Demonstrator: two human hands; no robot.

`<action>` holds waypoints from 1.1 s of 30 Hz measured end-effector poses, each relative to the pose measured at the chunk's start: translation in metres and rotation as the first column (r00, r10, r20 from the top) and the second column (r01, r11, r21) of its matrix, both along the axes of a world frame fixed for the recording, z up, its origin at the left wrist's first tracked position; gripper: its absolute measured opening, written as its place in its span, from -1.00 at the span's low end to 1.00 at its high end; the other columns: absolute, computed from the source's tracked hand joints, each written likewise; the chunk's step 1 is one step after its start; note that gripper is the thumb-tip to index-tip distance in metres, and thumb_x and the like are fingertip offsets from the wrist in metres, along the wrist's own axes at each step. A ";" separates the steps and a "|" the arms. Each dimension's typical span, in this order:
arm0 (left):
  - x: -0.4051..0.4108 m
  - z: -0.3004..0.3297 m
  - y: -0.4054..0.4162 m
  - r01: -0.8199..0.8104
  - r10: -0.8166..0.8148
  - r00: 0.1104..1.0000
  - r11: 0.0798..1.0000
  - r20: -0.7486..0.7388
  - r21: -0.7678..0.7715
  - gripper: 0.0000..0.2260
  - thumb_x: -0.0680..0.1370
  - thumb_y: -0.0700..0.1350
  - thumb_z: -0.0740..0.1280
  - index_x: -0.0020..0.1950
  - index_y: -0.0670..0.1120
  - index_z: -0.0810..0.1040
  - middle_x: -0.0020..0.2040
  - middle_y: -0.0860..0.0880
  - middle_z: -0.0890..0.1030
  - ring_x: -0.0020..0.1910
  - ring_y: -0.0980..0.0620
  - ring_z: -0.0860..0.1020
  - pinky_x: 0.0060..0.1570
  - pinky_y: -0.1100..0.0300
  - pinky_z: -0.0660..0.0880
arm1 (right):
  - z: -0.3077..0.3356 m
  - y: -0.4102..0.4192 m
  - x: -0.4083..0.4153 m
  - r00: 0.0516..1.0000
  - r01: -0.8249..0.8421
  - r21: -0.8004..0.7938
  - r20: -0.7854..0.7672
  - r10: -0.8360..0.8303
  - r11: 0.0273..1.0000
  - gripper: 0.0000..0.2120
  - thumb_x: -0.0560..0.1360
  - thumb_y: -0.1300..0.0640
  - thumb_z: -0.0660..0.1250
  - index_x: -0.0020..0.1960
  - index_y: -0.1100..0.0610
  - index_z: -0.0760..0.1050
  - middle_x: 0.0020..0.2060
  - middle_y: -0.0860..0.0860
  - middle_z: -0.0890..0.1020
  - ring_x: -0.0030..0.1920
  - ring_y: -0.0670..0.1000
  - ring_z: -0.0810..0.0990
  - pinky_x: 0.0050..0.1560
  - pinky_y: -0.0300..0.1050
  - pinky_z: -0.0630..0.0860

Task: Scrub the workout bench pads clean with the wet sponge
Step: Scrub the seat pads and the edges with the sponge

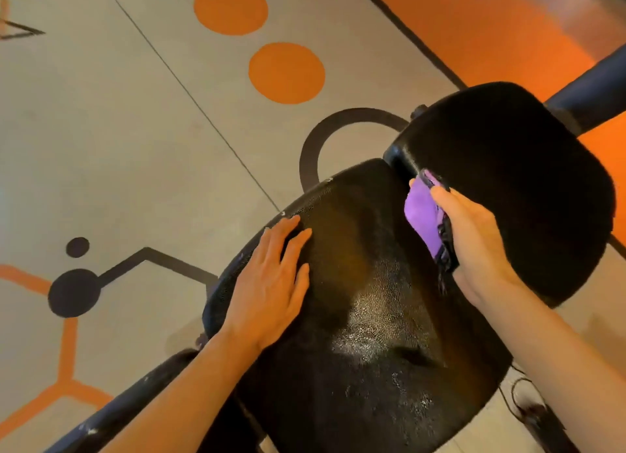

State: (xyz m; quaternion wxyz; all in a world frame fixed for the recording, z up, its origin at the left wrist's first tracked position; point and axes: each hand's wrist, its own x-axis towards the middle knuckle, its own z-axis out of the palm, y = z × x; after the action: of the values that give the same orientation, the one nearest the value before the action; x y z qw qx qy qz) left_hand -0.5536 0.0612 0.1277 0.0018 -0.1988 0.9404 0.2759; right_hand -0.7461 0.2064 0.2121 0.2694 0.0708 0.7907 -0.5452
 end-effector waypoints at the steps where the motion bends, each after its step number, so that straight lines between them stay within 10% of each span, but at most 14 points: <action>1: -0.002 -0.001 -0.003 -0.031 0.031 0.999 0.999 -0.009 0.012 -0.54 0.66 0.08 0.01 0.52 -0.05 0.28 0.53 -0.01 0.22 0.49 -0.02 0.28 0.47 0.04 0.29 | -0.002 -0.008 -0.006 1.000 -0.024 0.010 -0.001 0.024 1.000 -0.87 0.56 0.04 0.30 -0.06 0.02 0.61 -0.15 -0.09 0.66 -0.07 -0.10 0.62 0.10 -0.12 0.51; 6: -0.017 -0.006 -0.018 -0.172 0.173 0.985 0.984 -0.010 0.047 -0.57 0.66 0.06 0.03 0.52 -0.01 0.26 0.52 -0.01 0.22 0.47 0.00 0.30 0.40 0.10 0.34 | -0.011 -0.052 -0.040 0.986 -0.161 0.048 -0.038 0.163 0.986 -0.79 0.58 0.00 0.27 0.04 0.10 0.59 0.05 0.17 0.64 0.09 0.11 0.61 0.23 0.08 0.52; 13: -0.046 -0.016 -0.029 -0.477 0.485 0.874 0.860 0.002 0.180 -0.56 0.64 0.12 0.01 0.51 0.06 0.25 0.51 0.07 0.24 0.49 0.10 0.23 0.37 0.05 0.33 | -0.028 -0.079 -0.078 0.838 -0.446 0.137 -0.284 0.466 0.885 -0.68 0.62 0.09 0.19 -0.31 0.04 0.42 -0.53 -0.14 0.46 -0.48 -0.23 0.42 -0.41 -0.48 0.35; 23: -0.053 -0.028 -0.026 -0.604 0.604 0.795 0.782 0.048 0.153 -0.62 0.67 0.09 -0.06 0.16 0.02 0.52 0.05 0.12 0.50 0.06 0.15 0.49 0.06 0.32 0.32 | -0.083 -0.073 -0.095 0.536 -0.657 0.467 -0.263 0.802 0.592 -0.73 0.65 0.00 0.08 0.17 0.00 0.53 -0.26 -0.21 0.52 -0.19 -0.17 0.57 0.08 -0.34 0.44; 33: -0.055 -0.027 -0.023 -0.613 0.611 0.790 0.788 0.044 0.058 -0.69 0.67 -0.01 -0.03 -0.02 0.03 0.49 -0.12 0.10 0.50 -0.22 0.14 0.46 -0.26 0.44 0.24 | -0.095 -0.093 -0.056 0.448 -0.375 0.651 -0.496 0.744 0.660 -0.66 0.64 0.02 0.02 -0.04 0.07 0.55 -0.13 -0.06 0.59 -0.02 -0.06 0.53 0.25 -0.20 0.34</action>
State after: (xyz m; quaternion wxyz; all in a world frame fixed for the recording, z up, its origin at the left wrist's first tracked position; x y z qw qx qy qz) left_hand -0.6089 0.0382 0.1009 -0.0701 -0.4955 0.8152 0.2915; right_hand -0.8022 0.1138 0.1166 0.0749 -0.3678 0.9050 -0.2002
